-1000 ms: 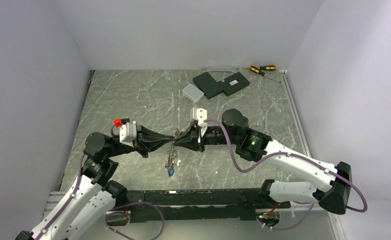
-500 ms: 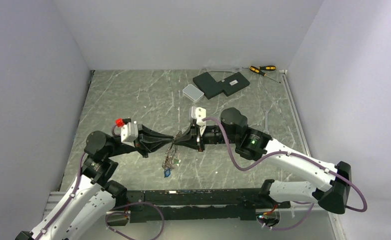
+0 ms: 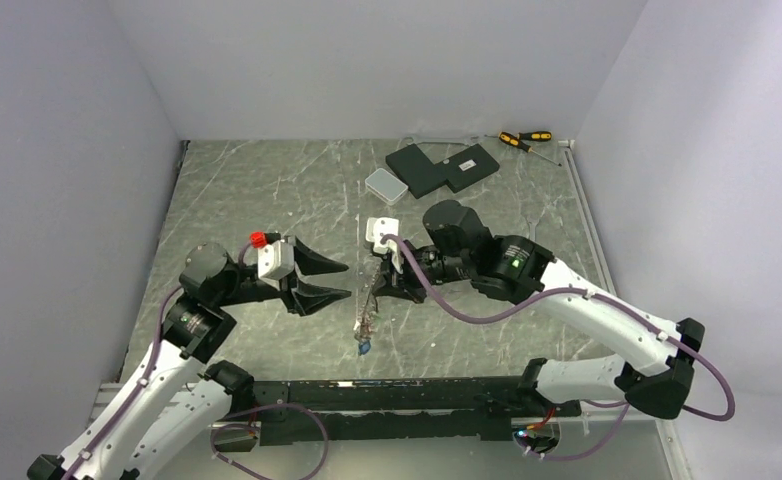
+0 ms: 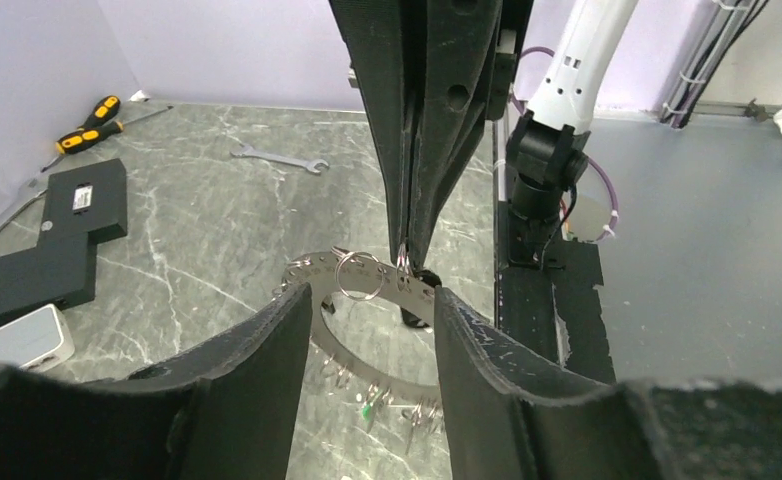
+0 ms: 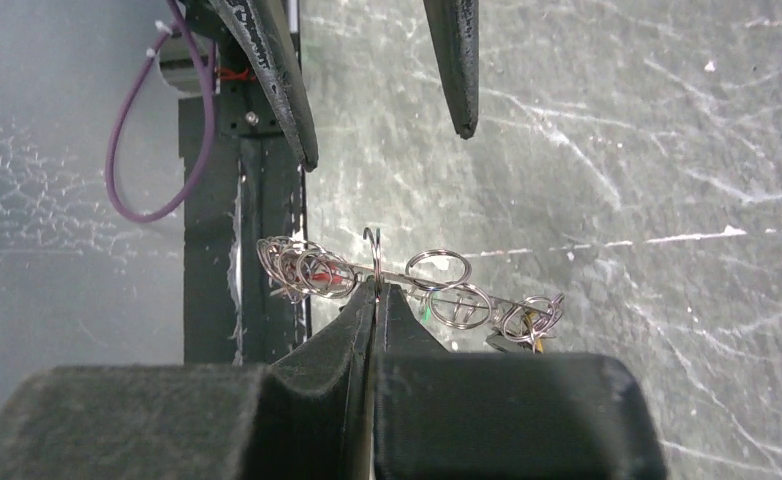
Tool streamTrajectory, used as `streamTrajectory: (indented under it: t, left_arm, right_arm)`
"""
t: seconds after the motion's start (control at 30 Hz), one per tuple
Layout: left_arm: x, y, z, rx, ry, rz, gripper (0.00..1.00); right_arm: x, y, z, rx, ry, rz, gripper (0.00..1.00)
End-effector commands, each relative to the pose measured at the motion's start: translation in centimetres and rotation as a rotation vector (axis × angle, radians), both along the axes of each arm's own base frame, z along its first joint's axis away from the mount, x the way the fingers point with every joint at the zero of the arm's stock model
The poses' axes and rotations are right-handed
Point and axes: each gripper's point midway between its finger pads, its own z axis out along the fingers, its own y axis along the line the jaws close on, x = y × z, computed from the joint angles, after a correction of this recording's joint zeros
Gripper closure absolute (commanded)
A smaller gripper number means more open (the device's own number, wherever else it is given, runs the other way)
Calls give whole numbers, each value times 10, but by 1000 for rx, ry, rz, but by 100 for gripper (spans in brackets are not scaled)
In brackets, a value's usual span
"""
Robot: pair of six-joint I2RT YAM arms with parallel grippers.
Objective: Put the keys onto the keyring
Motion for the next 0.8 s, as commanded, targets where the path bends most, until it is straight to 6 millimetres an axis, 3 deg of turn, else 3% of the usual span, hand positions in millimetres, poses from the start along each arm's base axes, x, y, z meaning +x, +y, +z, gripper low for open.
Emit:
streamTrajectory:
  t: [0.0, 0.13, 0.4, 0.77]
  left_arm:
    - [-8, -4, 8, 14, -32, -78, 49]
    - [-7, -9, 5, 18, 5, -119, 55]
    - [-4, -14, -2, 20, 55, -147, 56]
    - [1, -19, -9, 29, 89, -157, 61]
  right_arm:
    - [-1, -6, 24, -34, -46, 33, 100]
    - [0, -5, 24, -81, -33, 51, 100]
    - [14, -5, 3, -260, -4, 21, 100]
    - [19, -3, 4, -322, -17, -3, 100]
